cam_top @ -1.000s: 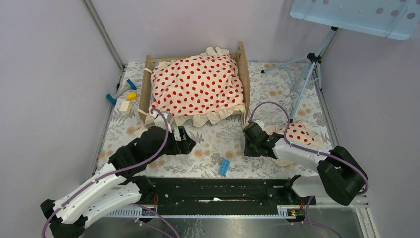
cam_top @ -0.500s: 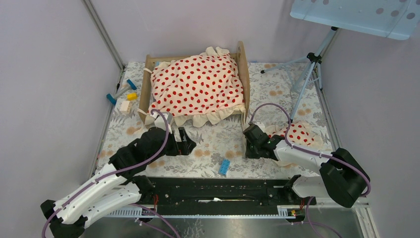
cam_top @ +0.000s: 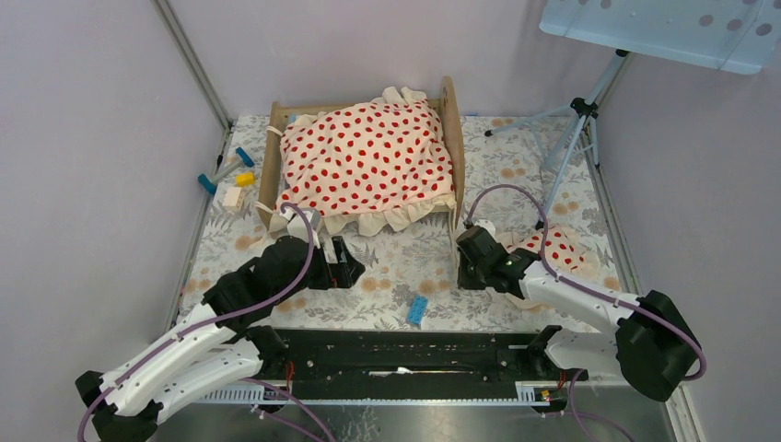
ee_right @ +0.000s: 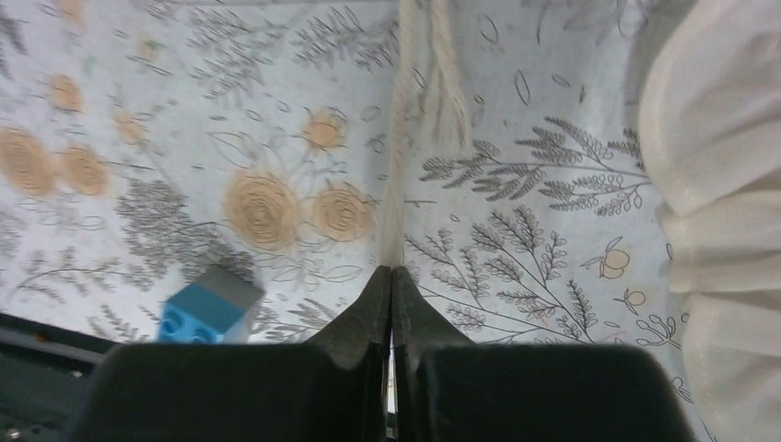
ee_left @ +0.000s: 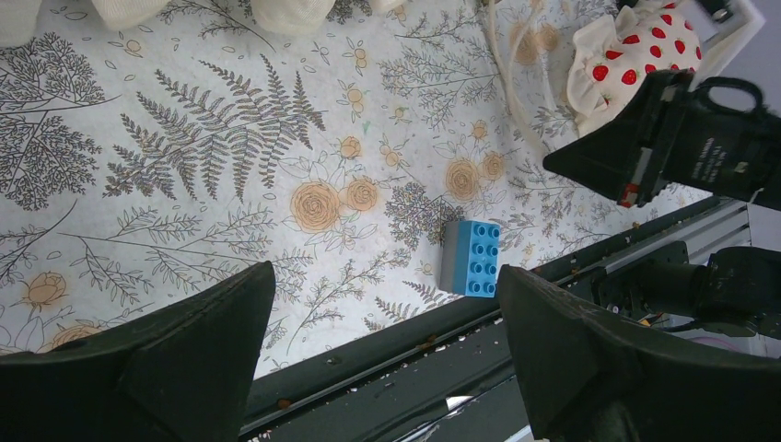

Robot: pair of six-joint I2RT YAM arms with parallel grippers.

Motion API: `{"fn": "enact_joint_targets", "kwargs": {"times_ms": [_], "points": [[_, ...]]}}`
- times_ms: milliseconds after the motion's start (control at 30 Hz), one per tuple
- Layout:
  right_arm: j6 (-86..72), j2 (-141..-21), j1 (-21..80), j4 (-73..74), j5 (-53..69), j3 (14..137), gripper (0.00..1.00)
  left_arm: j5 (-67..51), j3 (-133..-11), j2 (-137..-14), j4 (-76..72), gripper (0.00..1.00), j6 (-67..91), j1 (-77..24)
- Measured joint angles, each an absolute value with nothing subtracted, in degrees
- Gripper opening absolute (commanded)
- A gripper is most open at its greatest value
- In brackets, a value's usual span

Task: Set up the pet bed
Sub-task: Tie the ropes to the bed frame.

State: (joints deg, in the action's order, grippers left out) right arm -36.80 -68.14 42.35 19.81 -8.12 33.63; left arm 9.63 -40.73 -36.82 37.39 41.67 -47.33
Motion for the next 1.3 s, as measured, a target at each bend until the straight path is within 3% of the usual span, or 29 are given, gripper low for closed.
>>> {"fn": "enact_joint_targets", "kwargs": {"times_ms": [600,1300], "points": [[-32.6,-67.7,42.4,28.8,-14.3,44.9,0.03,9.7,-40.7,-35.6,37.5,0.99,41.7,-47.3],[-26.6,-72.9,35.1,28.0,-17.4,45.2,0.01,10.0,-40.7,-35.7,37.5,0.99,41.9,-47.3]]}}
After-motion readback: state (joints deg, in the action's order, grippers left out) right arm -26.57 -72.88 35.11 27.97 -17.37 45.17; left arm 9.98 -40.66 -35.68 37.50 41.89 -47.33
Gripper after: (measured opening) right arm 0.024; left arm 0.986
